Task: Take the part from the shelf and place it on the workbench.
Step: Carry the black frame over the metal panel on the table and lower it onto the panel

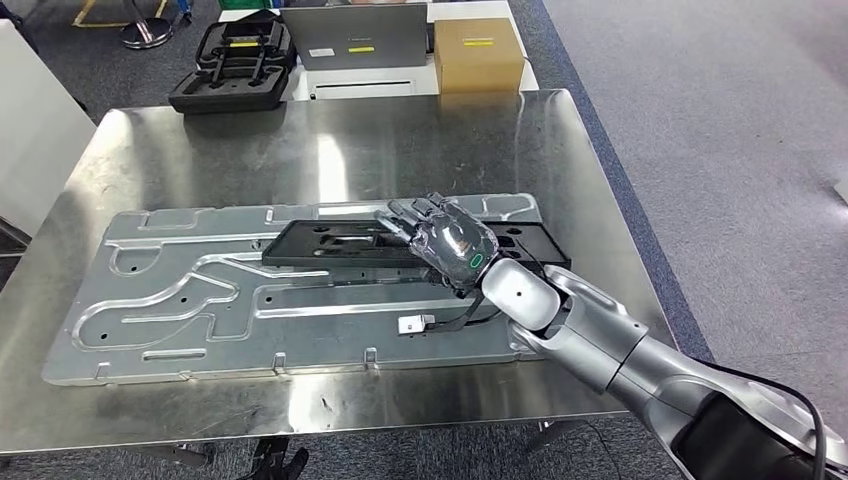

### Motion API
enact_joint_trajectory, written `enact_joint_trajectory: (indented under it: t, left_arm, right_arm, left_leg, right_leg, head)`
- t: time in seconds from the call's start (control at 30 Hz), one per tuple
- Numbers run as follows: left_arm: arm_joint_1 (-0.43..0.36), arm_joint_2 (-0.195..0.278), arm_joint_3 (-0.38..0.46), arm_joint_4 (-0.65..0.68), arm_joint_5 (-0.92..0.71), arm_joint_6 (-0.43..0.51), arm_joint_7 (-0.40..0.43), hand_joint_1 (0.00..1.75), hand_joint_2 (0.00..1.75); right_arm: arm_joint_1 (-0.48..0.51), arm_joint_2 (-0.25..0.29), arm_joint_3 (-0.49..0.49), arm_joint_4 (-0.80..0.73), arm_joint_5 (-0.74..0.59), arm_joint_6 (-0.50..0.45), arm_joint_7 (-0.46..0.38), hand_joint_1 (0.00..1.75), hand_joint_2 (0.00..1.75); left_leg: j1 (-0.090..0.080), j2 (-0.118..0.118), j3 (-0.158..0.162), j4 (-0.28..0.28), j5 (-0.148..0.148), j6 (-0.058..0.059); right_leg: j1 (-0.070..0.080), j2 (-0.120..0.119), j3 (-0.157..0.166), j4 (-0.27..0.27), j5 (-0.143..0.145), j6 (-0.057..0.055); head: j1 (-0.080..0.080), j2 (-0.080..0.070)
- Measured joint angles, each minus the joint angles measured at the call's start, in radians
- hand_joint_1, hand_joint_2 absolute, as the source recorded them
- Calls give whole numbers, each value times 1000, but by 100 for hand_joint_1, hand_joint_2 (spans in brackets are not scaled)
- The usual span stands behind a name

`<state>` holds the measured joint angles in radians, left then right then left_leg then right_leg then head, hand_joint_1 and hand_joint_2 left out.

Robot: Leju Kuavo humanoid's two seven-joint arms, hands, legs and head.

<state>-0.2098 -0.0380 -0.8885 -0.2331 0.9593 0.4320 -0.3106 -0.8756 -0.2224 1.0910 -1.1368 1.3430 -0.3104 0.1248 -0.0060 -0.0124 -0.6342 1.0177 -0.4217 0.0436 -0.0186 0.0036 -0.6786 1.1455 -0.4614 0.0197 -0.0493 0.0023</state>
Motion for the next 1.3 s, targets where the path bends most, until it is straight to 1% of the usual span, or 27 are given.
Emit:
enact_joint_trajectory:
  t: [0.07, 0.17, 0.2, 0.27, 0.33, 0.37, 0.4, 0.43, 0.53, 0.57, 0.6, 0.67, 0.7, 0.73, 0.77, 0.83, 0.87, 0.9, 0.93, 0.97, 1.03, 1.07, 1.1, 1.2, 1.23, 1.27, 1.3]
  left_arm:
    - [1, 0, 0, 0, 1, 2, 10, 0, 0]
    - [8, 0, 0, 0, 2, 2, 27, 0, 0]
    - [11, 0, 0, 0, 3, 1, 31, 0, 0]
    - [15, 1, 0, 0, 4, 0, 34, 0, 0]
    - [17, 1, 0, 0, 4, -1, 35, 0, 0]
    - [18, 1, 1, 0, 4, -1, 35, 0, 0]
    - [20, 1, 1, 0, 3, -1, 36, 0, 0]
    - [21, 1, 1, 0, 2, -1, 38, 0, 0]
    - [20, 1, 1, 0, -2, -2, 40, 0, 0]
    - [19, 1, 2, 0, -4, -3, 41, 0, 0]
    - [19, 1, 2, 0, -5, -3, 41, 0, 0]
    - [20, 1, 3, 0, -7, -3, 41, 0, 0]
    - [20, 1, 3, 0, -7, -4, 42, 0, 0]
    - [21, 0, 4, 0, -7, -5, 43, 0, 0]
    - [20, 0, 4, 0, -7, -6, 44, 0, 0]
    - [21, 0, 5, 0, -7, -8, 45, 0, 0]
    - [21, -1, 5, 0, -7, -10, 44, 0, 0]
    - [23, -1, 5, 0, -7, -11, 44, 0, 0]
    - [24, -2, 5, 0, -6, -12, 44, 0, 0]
    - [24, -3, 5, 0, -6, -12, 43, 0, 0]
    - [25, -3, 5, 0, -6, -13, 43, 0, 0]
    - [25, -3, 5, 0, -6, -13, 42, 0, 0]
    - [26, -3, 5, 0, -6, -13, 41, 0, 0]
    - [28, -4, 6, 0, -5, -13, 40, 0, 0]
    - [29, -4, 6, 0, -4, -14, 40, 0, 0]
    - [30, -4, 6, 0, -2, -14, 40, 0, 0]
    - [31, -4, 6, 0, 0, -15, 40, 0, 0]
  right_arm:
    - [-3, 2, 0, 3, 2, 20, 2, 0, 0]
    - [-5, 5, 0, 3, -2, 39, 8, 0, 0]
    - [-6, 5, 0, 2, -6, 41, 11, 0, 0]
    - [-9, 5, 0, -4, -18, 40, 19, 0, 0]
    - [-9, 5, 0, -11, -35, 34, 29, 0, 0]
    - [-8, 4, 0, -16, -48, 27, 35, 0, 0]
    - [-5, 4, -1, -22, -63, 17, 40, 0, 0]
    - [-2, 4, -4, -30, -82, 4, 44, 0, 0]
    - [8, 4, -27, -70, -147, -31, 48, 0, 0]
    - [10, 3, -38, -86, -167, -40, 47, 0, 0]
    - [13, 3, -48, -102, -185, -46, 46, 0, 0]
    - [24, 2, -65, -130, -226, -60, 39, 0, 0]
    - [32, 2, -73, -143, -256, -69, 31, 0, 0]
    - [41, 1, -83, -157, -292, -79, 21, 0, 0]
    - [50, 1, -92, -172, -332, -90, 10, 0, 0]
    - [67, 1, -112, -205, -408, -111, -11, 0, 0]
    - [76, 1, -119, -222, -434, -118, -19, 0, 0]
    - [85, 1, -126, -239, -451, -122, -25, 0, 0]
    - [93, 1, -131, -253, -460, -124, -28, 0, 0]
    - [98, 1, -136, -267, -464, -124, -30, 0, 0]
    - [102, 1, -144, -292, -466, -124, -30, 0, 0]
    - [104, 1, -149, -304, -467, -125, -31, 0, 0]
    - [106, 2, -155, -314, -470, -127, -32, 0, 0]
    - [113, 3, -167, -339, -487, -139, -41, 0, 0]
    - [116, 4, -169, -348, -492, -146, -43, 0, 0]
    - [121, 6, -172, -358, -495, -153, -44, 0, 0]
    - [127, 7, -176, -369, -499, -162, -44, 0, 0]
  left_leg:
    - [-2, 0, -6, 16, -8, -10]
    - [-1, 0, -11, 22, -8, -24]
    - [-1, 1, -15, 31, -18, -29]
    - [3, 3, -41, 103, -75, -40]
    - [8, 4, -82, 225, -145, -49]
    - [9, 5, -94, 270, -165, -51]
    - [10, 5, -91, 282, -167, -52]
    - [10, 5, -69, 257, -154, -51]
    - [7, 4, 52, 65, -92, -41]
    - [4, 4, 75, 24, -82, -37]
    - [0, 4, 83, 7, -80, -33]
    - [-2, 4, 78, 3, -64, -21]
    - [-1, 5, 75, -3, -52, -14]
    - [0, 7, 69, -10, -40, -6]
    - [2, 8, 61, -15, -28, 1]
    - [-1, 10, 39, -17, -10, 10]
    - [-2, 11, 27, -15, -2, 12]
    - [-4, 11, 14, -14, 7, 12]
    - [-5, 11, 1, -12, 15, 12]
    - [-5, 11, -12, -10, 23, 10]
    - [-6, 10, -37, 0, 38, 5]
    - [-6, 10, -44, 4, 44, 1]
    - [-6, 10, -48, 7, 50, -4]
    - [-3, 8, -53, 6, 62, -22]
    - [-2, 8, -61, 17, 44, -28]
    - [0, 7, -73, 46, 6, -35]
    - [4, 7, -87, 92, -46, -41]
  right_leg:
    - [1, 2, 37, -76, 21, -6]
    - [5, 5, 39, -84, 26, -23]
    - [4, 4, 39, -87, 31, -30]
    - [0, 1, 37, -92, 39, -41]
    - [1, 0, 32, -93, 44, -45]
    - [2, -1, 28, -93, 47, -45]
    - [2, -1, 24, -92, 50, -45]
    - [2, 0, 20, -92, 54, -44]
    - [2, 3, 11, -93, 67, -35]
    - [2, 3, 10, -94, 72, -29]
    - [2, 3, 9, -96, 77, -22]
    - [0, 4, 8, -103, 89, -9]
    - [0, 4, 4, -103, 85, -5]
    - [0, 3, -4, -90, 66, -1]
    - [0, 2, -18, -58, 31, 0]
    - [0, 1, -55, 62, -64, 2]
    - [1, 1, -68, 123, -95, 3]
    - [1, 1, -68, 160, -106, 4]
    - [1, 1, -51, 163, -97, 4]
    - [1, 1, -15, 128, -75, 2]
    - [4, 1, 85, -7, -50, -3]
    - [7, 1, 121, -60, -45, -7]
    - [10, 1, 141, -95, -48, -10]
    - [12, -1, 135, -113, -31, -26]
    - [10, -2, 129, -116, -19, -34]
    - [7, -4, 119, -121, -6, -41]
    - [6, -6, 107, -122, 7, -45]
  head:
    - [-1, 0]
    - [-1, 0]
    - [-2, 0]
    - [-6, 0]
    - [-8, 0]
    - [-8, 0]
    - [-8, 0]
    - [-8, 0]
    - [-7, 0]
    - [-7, 0]
    - [-7, 0]
    - [-6, 0]
    - [-6, 0]
    - [-6, 0]
    - [-5, 0]
    - [-3, 0]
    - [-2, 0]
    - [-2, 0]
    - [-2, 0]
    - [-2, 0]
    - [-2, 0]
    - [-3, 0]
    - [-1, 0]
    - [6, 0]
    - [5, 0]
    - [4, 0]
    - [3, 0]
